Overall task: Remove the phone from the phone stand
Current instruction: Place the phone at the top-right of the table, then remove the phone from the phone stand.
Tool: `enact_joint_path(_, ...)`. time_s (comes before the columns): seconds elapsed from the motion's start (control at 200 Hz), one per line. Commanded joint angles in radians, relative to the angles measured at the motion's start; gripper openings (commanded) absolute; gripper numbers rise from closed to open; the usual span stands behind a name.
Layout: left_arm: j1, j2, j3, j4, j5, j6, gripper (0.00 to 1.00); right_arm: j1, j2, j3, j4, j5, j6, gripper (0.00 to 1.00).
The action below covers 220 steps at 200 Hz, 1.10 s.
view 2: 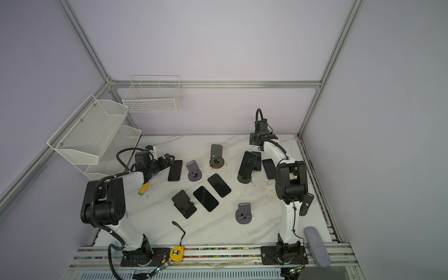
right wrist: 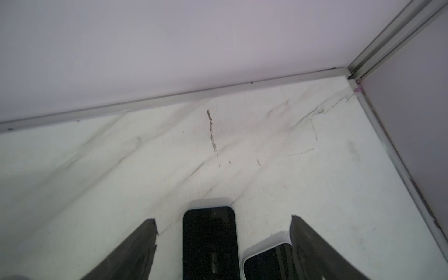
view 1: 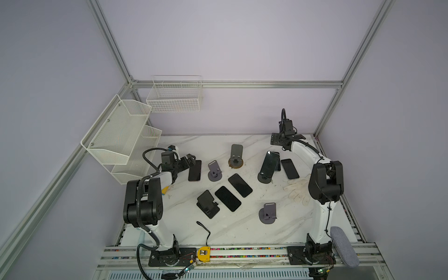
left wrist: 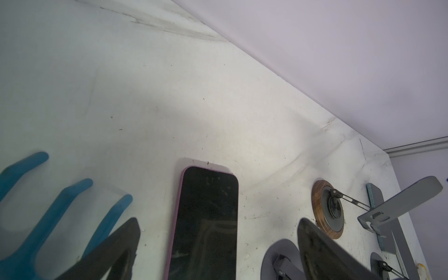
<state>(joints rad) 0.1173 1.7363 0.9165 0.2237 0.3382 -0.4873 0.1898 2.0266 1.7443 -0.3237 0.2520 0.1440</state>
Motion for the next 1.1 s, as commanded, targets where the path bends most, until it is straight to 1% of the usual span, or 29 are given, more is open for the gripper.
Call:
enact_joint_path(0.0,0.004,-0.030,-0.037,0.048,0.027,-0.016,1.00,-0.004,-0.107,-0.070,0.094,0.089,0.035,0.92)
enact_joint_path(0.05,0.000,-0.052,-0.048,0.049,0.008,-0.005,1.00,-0.005,-0.153,-0.115,0.135,0.097,0.044,0.95)
enact_joint_path(0.1,-0.011,-0.077,-0.051,0.035,-0.039,0.016,1.00,-0.004,-0.203,-0.158,0.166,0.101,0.068,0.97)
enact_joint_path(0.165,-0.030,-0.110,-0.038,0.000,-0.090,0.041,1.00,-0.005,-0.274,-0.222,0.196,0.199,0.168,0.97)
enact_joint_path(0.23,-0.047,-0.140,-0.027,-0.022,-0.107,0.053,1.00,-0.008,-0.336,-0.277,0.243,0.225,0.249,0.97)
enact_joint_path(0.275,-0.059,-0.162,-0.027,-0.028,-0.124,0.060,1.00,-0.013,-0.364,-0.278,0.221,0.166,0.277,0.97)
enact_joint_path(0.31,-0.068,-0.177,-0.027,-0.032,-0.144,0.065,1.00,-0.016,-0.387,-0.283,0.220,0.100,0.251,0.97)
enact_joint_path(0.375,-0.090,-0.204,-0.020,-0.050,-0.180,0.071,1.00,-0.016,-0.436,-0.326,0.239,0.064,0.253,0.97)
enact_joint_path(0.425,-0.111,-0.226,-0.010,-0.075,-0.198,0.078,1.00,-0.016,-0.481,-0.371,0.261,0.013,0.243,0.97)
enact_joint_path(0.46,-0.128,-0.243,-0.006,-0.089,-0.213,0.089,1.00,-0.016,-0.505,-0.372,0.236,-0.003,0.274,0.97)
enact_joint_path(0.55,-0.181,-0.299,-0.004,-0.119,-0.283,0.116,1.00,-0.011,-0.532,-0.328,0.112,0.019,0.337,0.97)
enact_joint_path(0.61,-0.211,-0.314,-0.006,-0.136,-0.334,0.110,1.00,-0.007,-0.541,-0.317,0.046,0.036,0.389,0.97)
enact_joint_path(0.625,-0.218,-0.348,-0.007,-0.143,-0.347,0.106,1.00,-0.004,-0.543,-0.317,0.031,0.043,0.407,0.97)
enact_joint_path(0.655,-0.232,-0.366,-0.005,-0.159,-0.375,0.086,1.00,0.002,-0.545,-0.319,-0.001,0.052,0.442,0.97)
enact_joint_path(0.71,-0.264,-0.395,-0.012,-0.174,-0.428,0.052,1.00,0.021,-0.534,-0.311,-0.057,0.062,0.483,0.97)
enact_joint_path(0.795,-0.326,-0.435,-0.017,-0.172,-0.486,0.034,1.00,0.072,-0.519,-0.296,-0.133,0.096,0.531,0.97)
enact_joint_path(0.85,-0.364,-0.454,-0.008,-0.182,-0.511,0.025,1.00,0.121,-0.522,-0.297,-0.159,0.148,0.561,0.98)
enact_joint_path(0.9,-0.388,-0.484,-0.008,-0.194,-0.529,-0.021,1.00,0.171,-0.528,-0.300,-0.169,0.202,0.570,0.97)
enact_joint_path(0.935,-0.406,-0.516,-0.035,-0.172,-0.542,-0.052,1.00,0.203,-0.527,-0.297,-0.177,0.232,0.576,0.97)
enact_joint_path(1.035,-0.462,-0.613,-0.111,-0.123,-0.601,-0.055,1.00,0.278,-0.506,-0.280,-0.214,0.309,0.594,0.97)
enact_joint_path(1.095,-0.466,-0.640,-0.109,-0.147,-0.592,-0.045,1.00,0.298,-0.485,-0.272,-0.235,0.323,0.595,0.97)
